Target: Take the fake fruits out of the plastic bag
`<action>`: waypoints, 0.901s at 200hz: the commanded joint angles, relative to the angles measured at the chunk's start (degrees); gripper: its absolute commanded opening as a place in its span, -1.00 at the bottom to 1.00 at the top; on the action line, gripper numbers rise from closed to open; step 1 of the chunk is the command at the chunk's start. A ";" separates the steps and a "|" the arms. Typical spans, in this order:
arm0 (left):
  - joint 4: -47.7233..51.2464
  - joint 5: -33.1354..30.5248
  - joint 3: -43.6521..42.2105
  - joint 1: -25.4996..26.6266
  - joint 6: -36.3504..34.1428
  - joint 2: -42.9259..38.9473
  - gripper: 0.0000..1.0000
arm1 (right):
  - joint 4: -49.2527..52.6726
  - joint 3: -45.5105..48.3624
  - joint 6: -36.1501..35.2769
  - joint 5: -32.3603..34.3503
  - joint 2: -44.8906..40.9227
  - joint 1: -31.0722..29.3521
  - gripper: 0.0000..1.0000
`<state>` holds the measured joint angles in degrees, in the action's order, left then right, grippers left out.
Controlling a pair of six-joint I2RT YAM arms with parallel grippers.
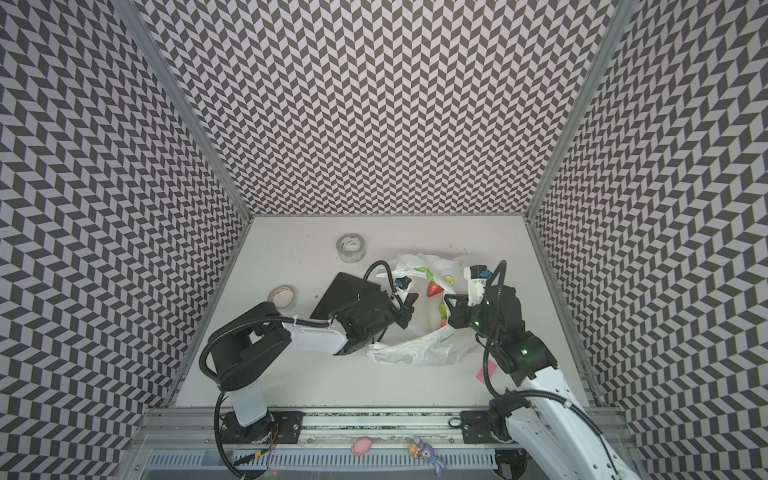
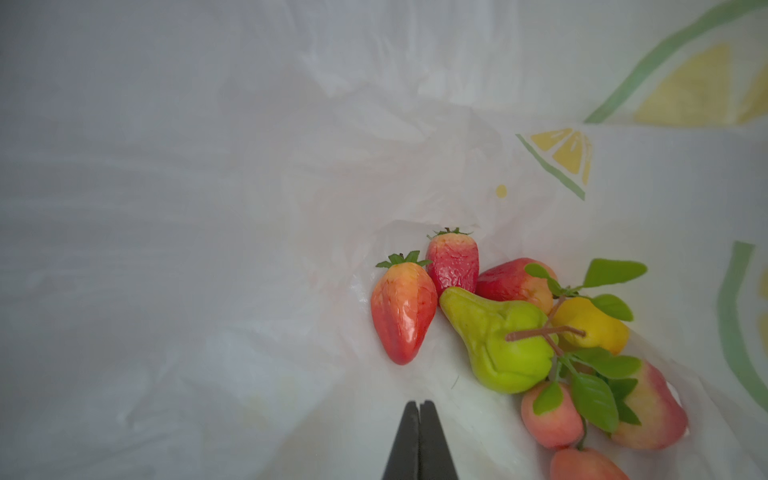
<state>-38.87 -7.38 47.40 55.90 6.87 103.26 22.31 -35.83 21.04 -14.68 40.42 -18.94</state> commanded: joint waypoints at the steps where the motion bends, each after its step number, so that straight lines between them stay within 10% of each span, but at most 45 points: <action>1: -0.86 2.28 -2.84 0.86 -1.57 -4.77 -1.00 | -1.48 -0.90 0.40 1.32 -0.65 0.13 -1.00; 103: 2.75 4.71 -12.51 0.85 -3.61 -21.68 -1.00 | -1.59 -0.17 -1.12 0.61 -0.50 0.13 -1.00; 142: 2.25 3.80 -15.12 0.88 -0.36 -25.07 -0.01 | -2.17 0.30 -2.87 -2.15 0.43 0.13 -1.00; 180: 1.66 5.46 -15.05 1.17 0.02 -23.87 0.13 | 1.07 -0.21 2.11 -7.86 3.59 -0.34 -1.00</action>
<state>-36.69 -3.40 32.47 56.62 6.11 78.78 22.39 -35.77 19.68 -18.06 42.22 -19.00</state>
